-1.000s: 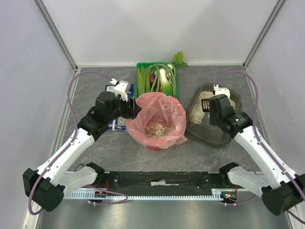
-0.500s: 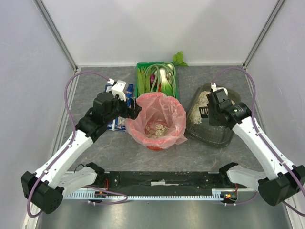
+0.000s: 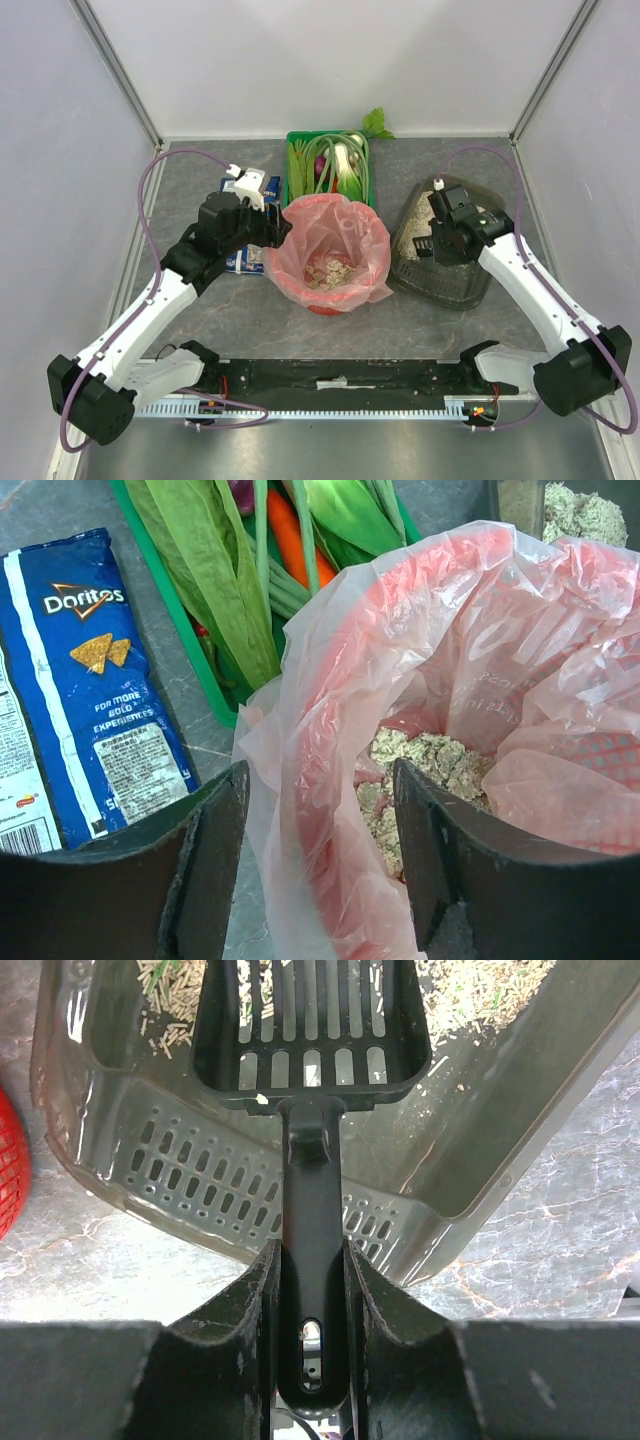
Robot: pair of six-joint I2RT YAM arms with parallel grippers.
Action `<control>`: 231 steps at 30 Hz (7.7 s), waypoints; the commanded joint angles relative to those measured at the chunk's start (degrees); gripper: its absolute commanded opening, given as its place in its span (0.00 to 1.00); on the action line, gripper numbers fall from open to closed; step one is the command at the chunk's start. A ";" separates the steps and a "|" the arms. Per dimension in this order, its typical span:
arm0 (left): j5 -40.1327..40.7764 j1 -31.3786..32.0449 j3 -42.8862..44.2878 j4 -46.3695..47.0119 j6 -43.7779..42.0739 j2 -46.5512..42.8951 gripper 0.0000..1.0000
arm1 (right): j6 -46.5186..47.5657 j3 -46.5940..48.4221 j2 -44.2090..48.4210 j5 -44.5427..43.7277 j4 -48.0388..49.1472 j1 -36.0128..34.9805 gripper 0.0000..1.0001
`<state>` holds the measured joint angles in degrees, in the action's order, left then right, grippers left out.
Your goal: Clean the litter box
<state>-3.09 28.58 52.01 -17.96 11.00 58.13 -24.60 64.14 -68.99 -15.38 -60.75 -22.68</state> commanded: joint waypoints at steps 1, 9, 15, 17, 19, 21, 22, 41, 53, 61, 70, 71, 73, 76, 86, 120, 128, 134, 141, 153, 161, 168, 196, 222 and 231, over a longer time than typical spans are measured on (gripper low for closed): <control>0.37 -0.28 2.31 -0.15 -2.22 0.49 0.64 | 2.97 0.81 -1.14 4.02 1.69 3.25 0.00; -0.42 -0.19 2.31 0.03 -2.57 0.50 0.59 | 7.02 -0.16 -7.02 8.88 7.22 8.08 0.00; -0.51 -0.28 2.22 0.20 -2.66 0.14 0.58 | 5.97 0.90 -11.69 7.65 11.62 8.09 0.00; -0.60 -0.19 2.31 0.20 -2.66 0.14 0.58 | 5.27 0.64 -12.92 6.24 12.49 8.09 0.00; -0.69 -0.28 2.22 0.20 -2.66 0.06 0.58 | 4.74 0.20 -13.89 4.31 13.20 8.09 0.00; -0.60 -0.19 2.13 0.20 -2.66 -0.12 0.58 | 4.30 -1.21 -13.89 2.82 14.69 8.09 0.00; -0.51 -0.19 2.13 0.20 -2.66 -0.03 0.58 | 3.95 -1.64 -13.80 2.20 15.13 8.09 0.00; 0.19 -0.19 1.96 0.29 -2.83 0.14 0.59 | -1.33 -9.29 -15.04 -0.62 30.77 8.97 0.00; -0.42 -0.19 1.96 0.38 -2.57 0.23 0.59 | 0.16 -17.11 -8.80 -0.79 42.73 9.05 0.00; -0.33 -0.19 1.96 0.47 -2.74 0.32 0.59 | 3.32 -15.45 1.55 -2.99 33.69 8.97 0.00; -1.04 -0.28 1.96 0.46 -2.48 1.20 0.59 | 5.26 -19.66 4.39 0.43 30.87 8.88 0.00; -0.69 -0.19 1.96 0.47 -2.48 1.20 0.59 | 5.18 -19.93 4.65 1.48 30.69 9.05 0.00; 0.01 -0.19 1.78 0.55 -2.65 1.20 0.59 | 4.22 -20.28 6.49 2.54 29.56 9.05 0.00; 0.19 -0.19 1.78 0.73 -2.83 1.72 0.59 | 1.59 -19.49 11.74 6.05 25.26 8.97 0.00; -0.07 -0.19 1.87 0.47 -2.92 1.55 0.59 | 2.97 -23.44 18.02 0.95 29.19 8.97 0.00; -2.01 -0.19 1.78 0.82 -2.30 2.96 0.59 | -12.23 -24.32 24.97 5.24 26.39 8.97 0.00; -1.65 -0.28 1.78 0.90 -2.48 3.22 0.59 | -8.96 -21.33 25.40 -2.85 23.65 8.97 0.00; -0.34 -0.19 1.61 0.82 -2.66 2.78 0.60 | -9.07 -23.20 23.03 0.71 24.81 8.97 0.00; -0.25 -0.19 1.61 0.82 -2.74 2.17 0.57 | -5.73 -18.89 21.10 -2.48 21.22 8.97 0.00; -0.77 -0.19 1.60 0.99 -2.83 1.64 0.49 | -5.63 -16.67 19.76 1.55 22.76 9.05 0.00; -1.04 -0.19 1.52 1.08 -2.74 1.37 0.38 | -4.48 -15.88 17.83 1.98 21.89 9.05 0.00; -1.83 -0.19 1.69 1.17 -2.48 1.37 0.28 | -6.24 -19.92 18.19 4.44 24.95 9.05 0.00; -3.06 -0.01 6.35 1.34 7.80 7.08 0.02 | -8.01 -24.59 20.56 3.09 29.73 9.05 0.00; -5.09 0.87 4.33 2.40 1.92 3.49 0.79 | -4.06 -19.86 21.70 4.22 26.39 11.24 0.00; -3.23 0.87 3.10 2.22 1.21 0.85 0.82 | -0.70 -15.02 10.91 -1.21 12.35 13.45 0.00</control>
<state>-7.49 29.12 55.53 -17.63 14.41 60.73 -27.27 45.65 -51.88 -10.50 -38.89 -9.41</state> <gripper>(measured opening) 0.815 0.328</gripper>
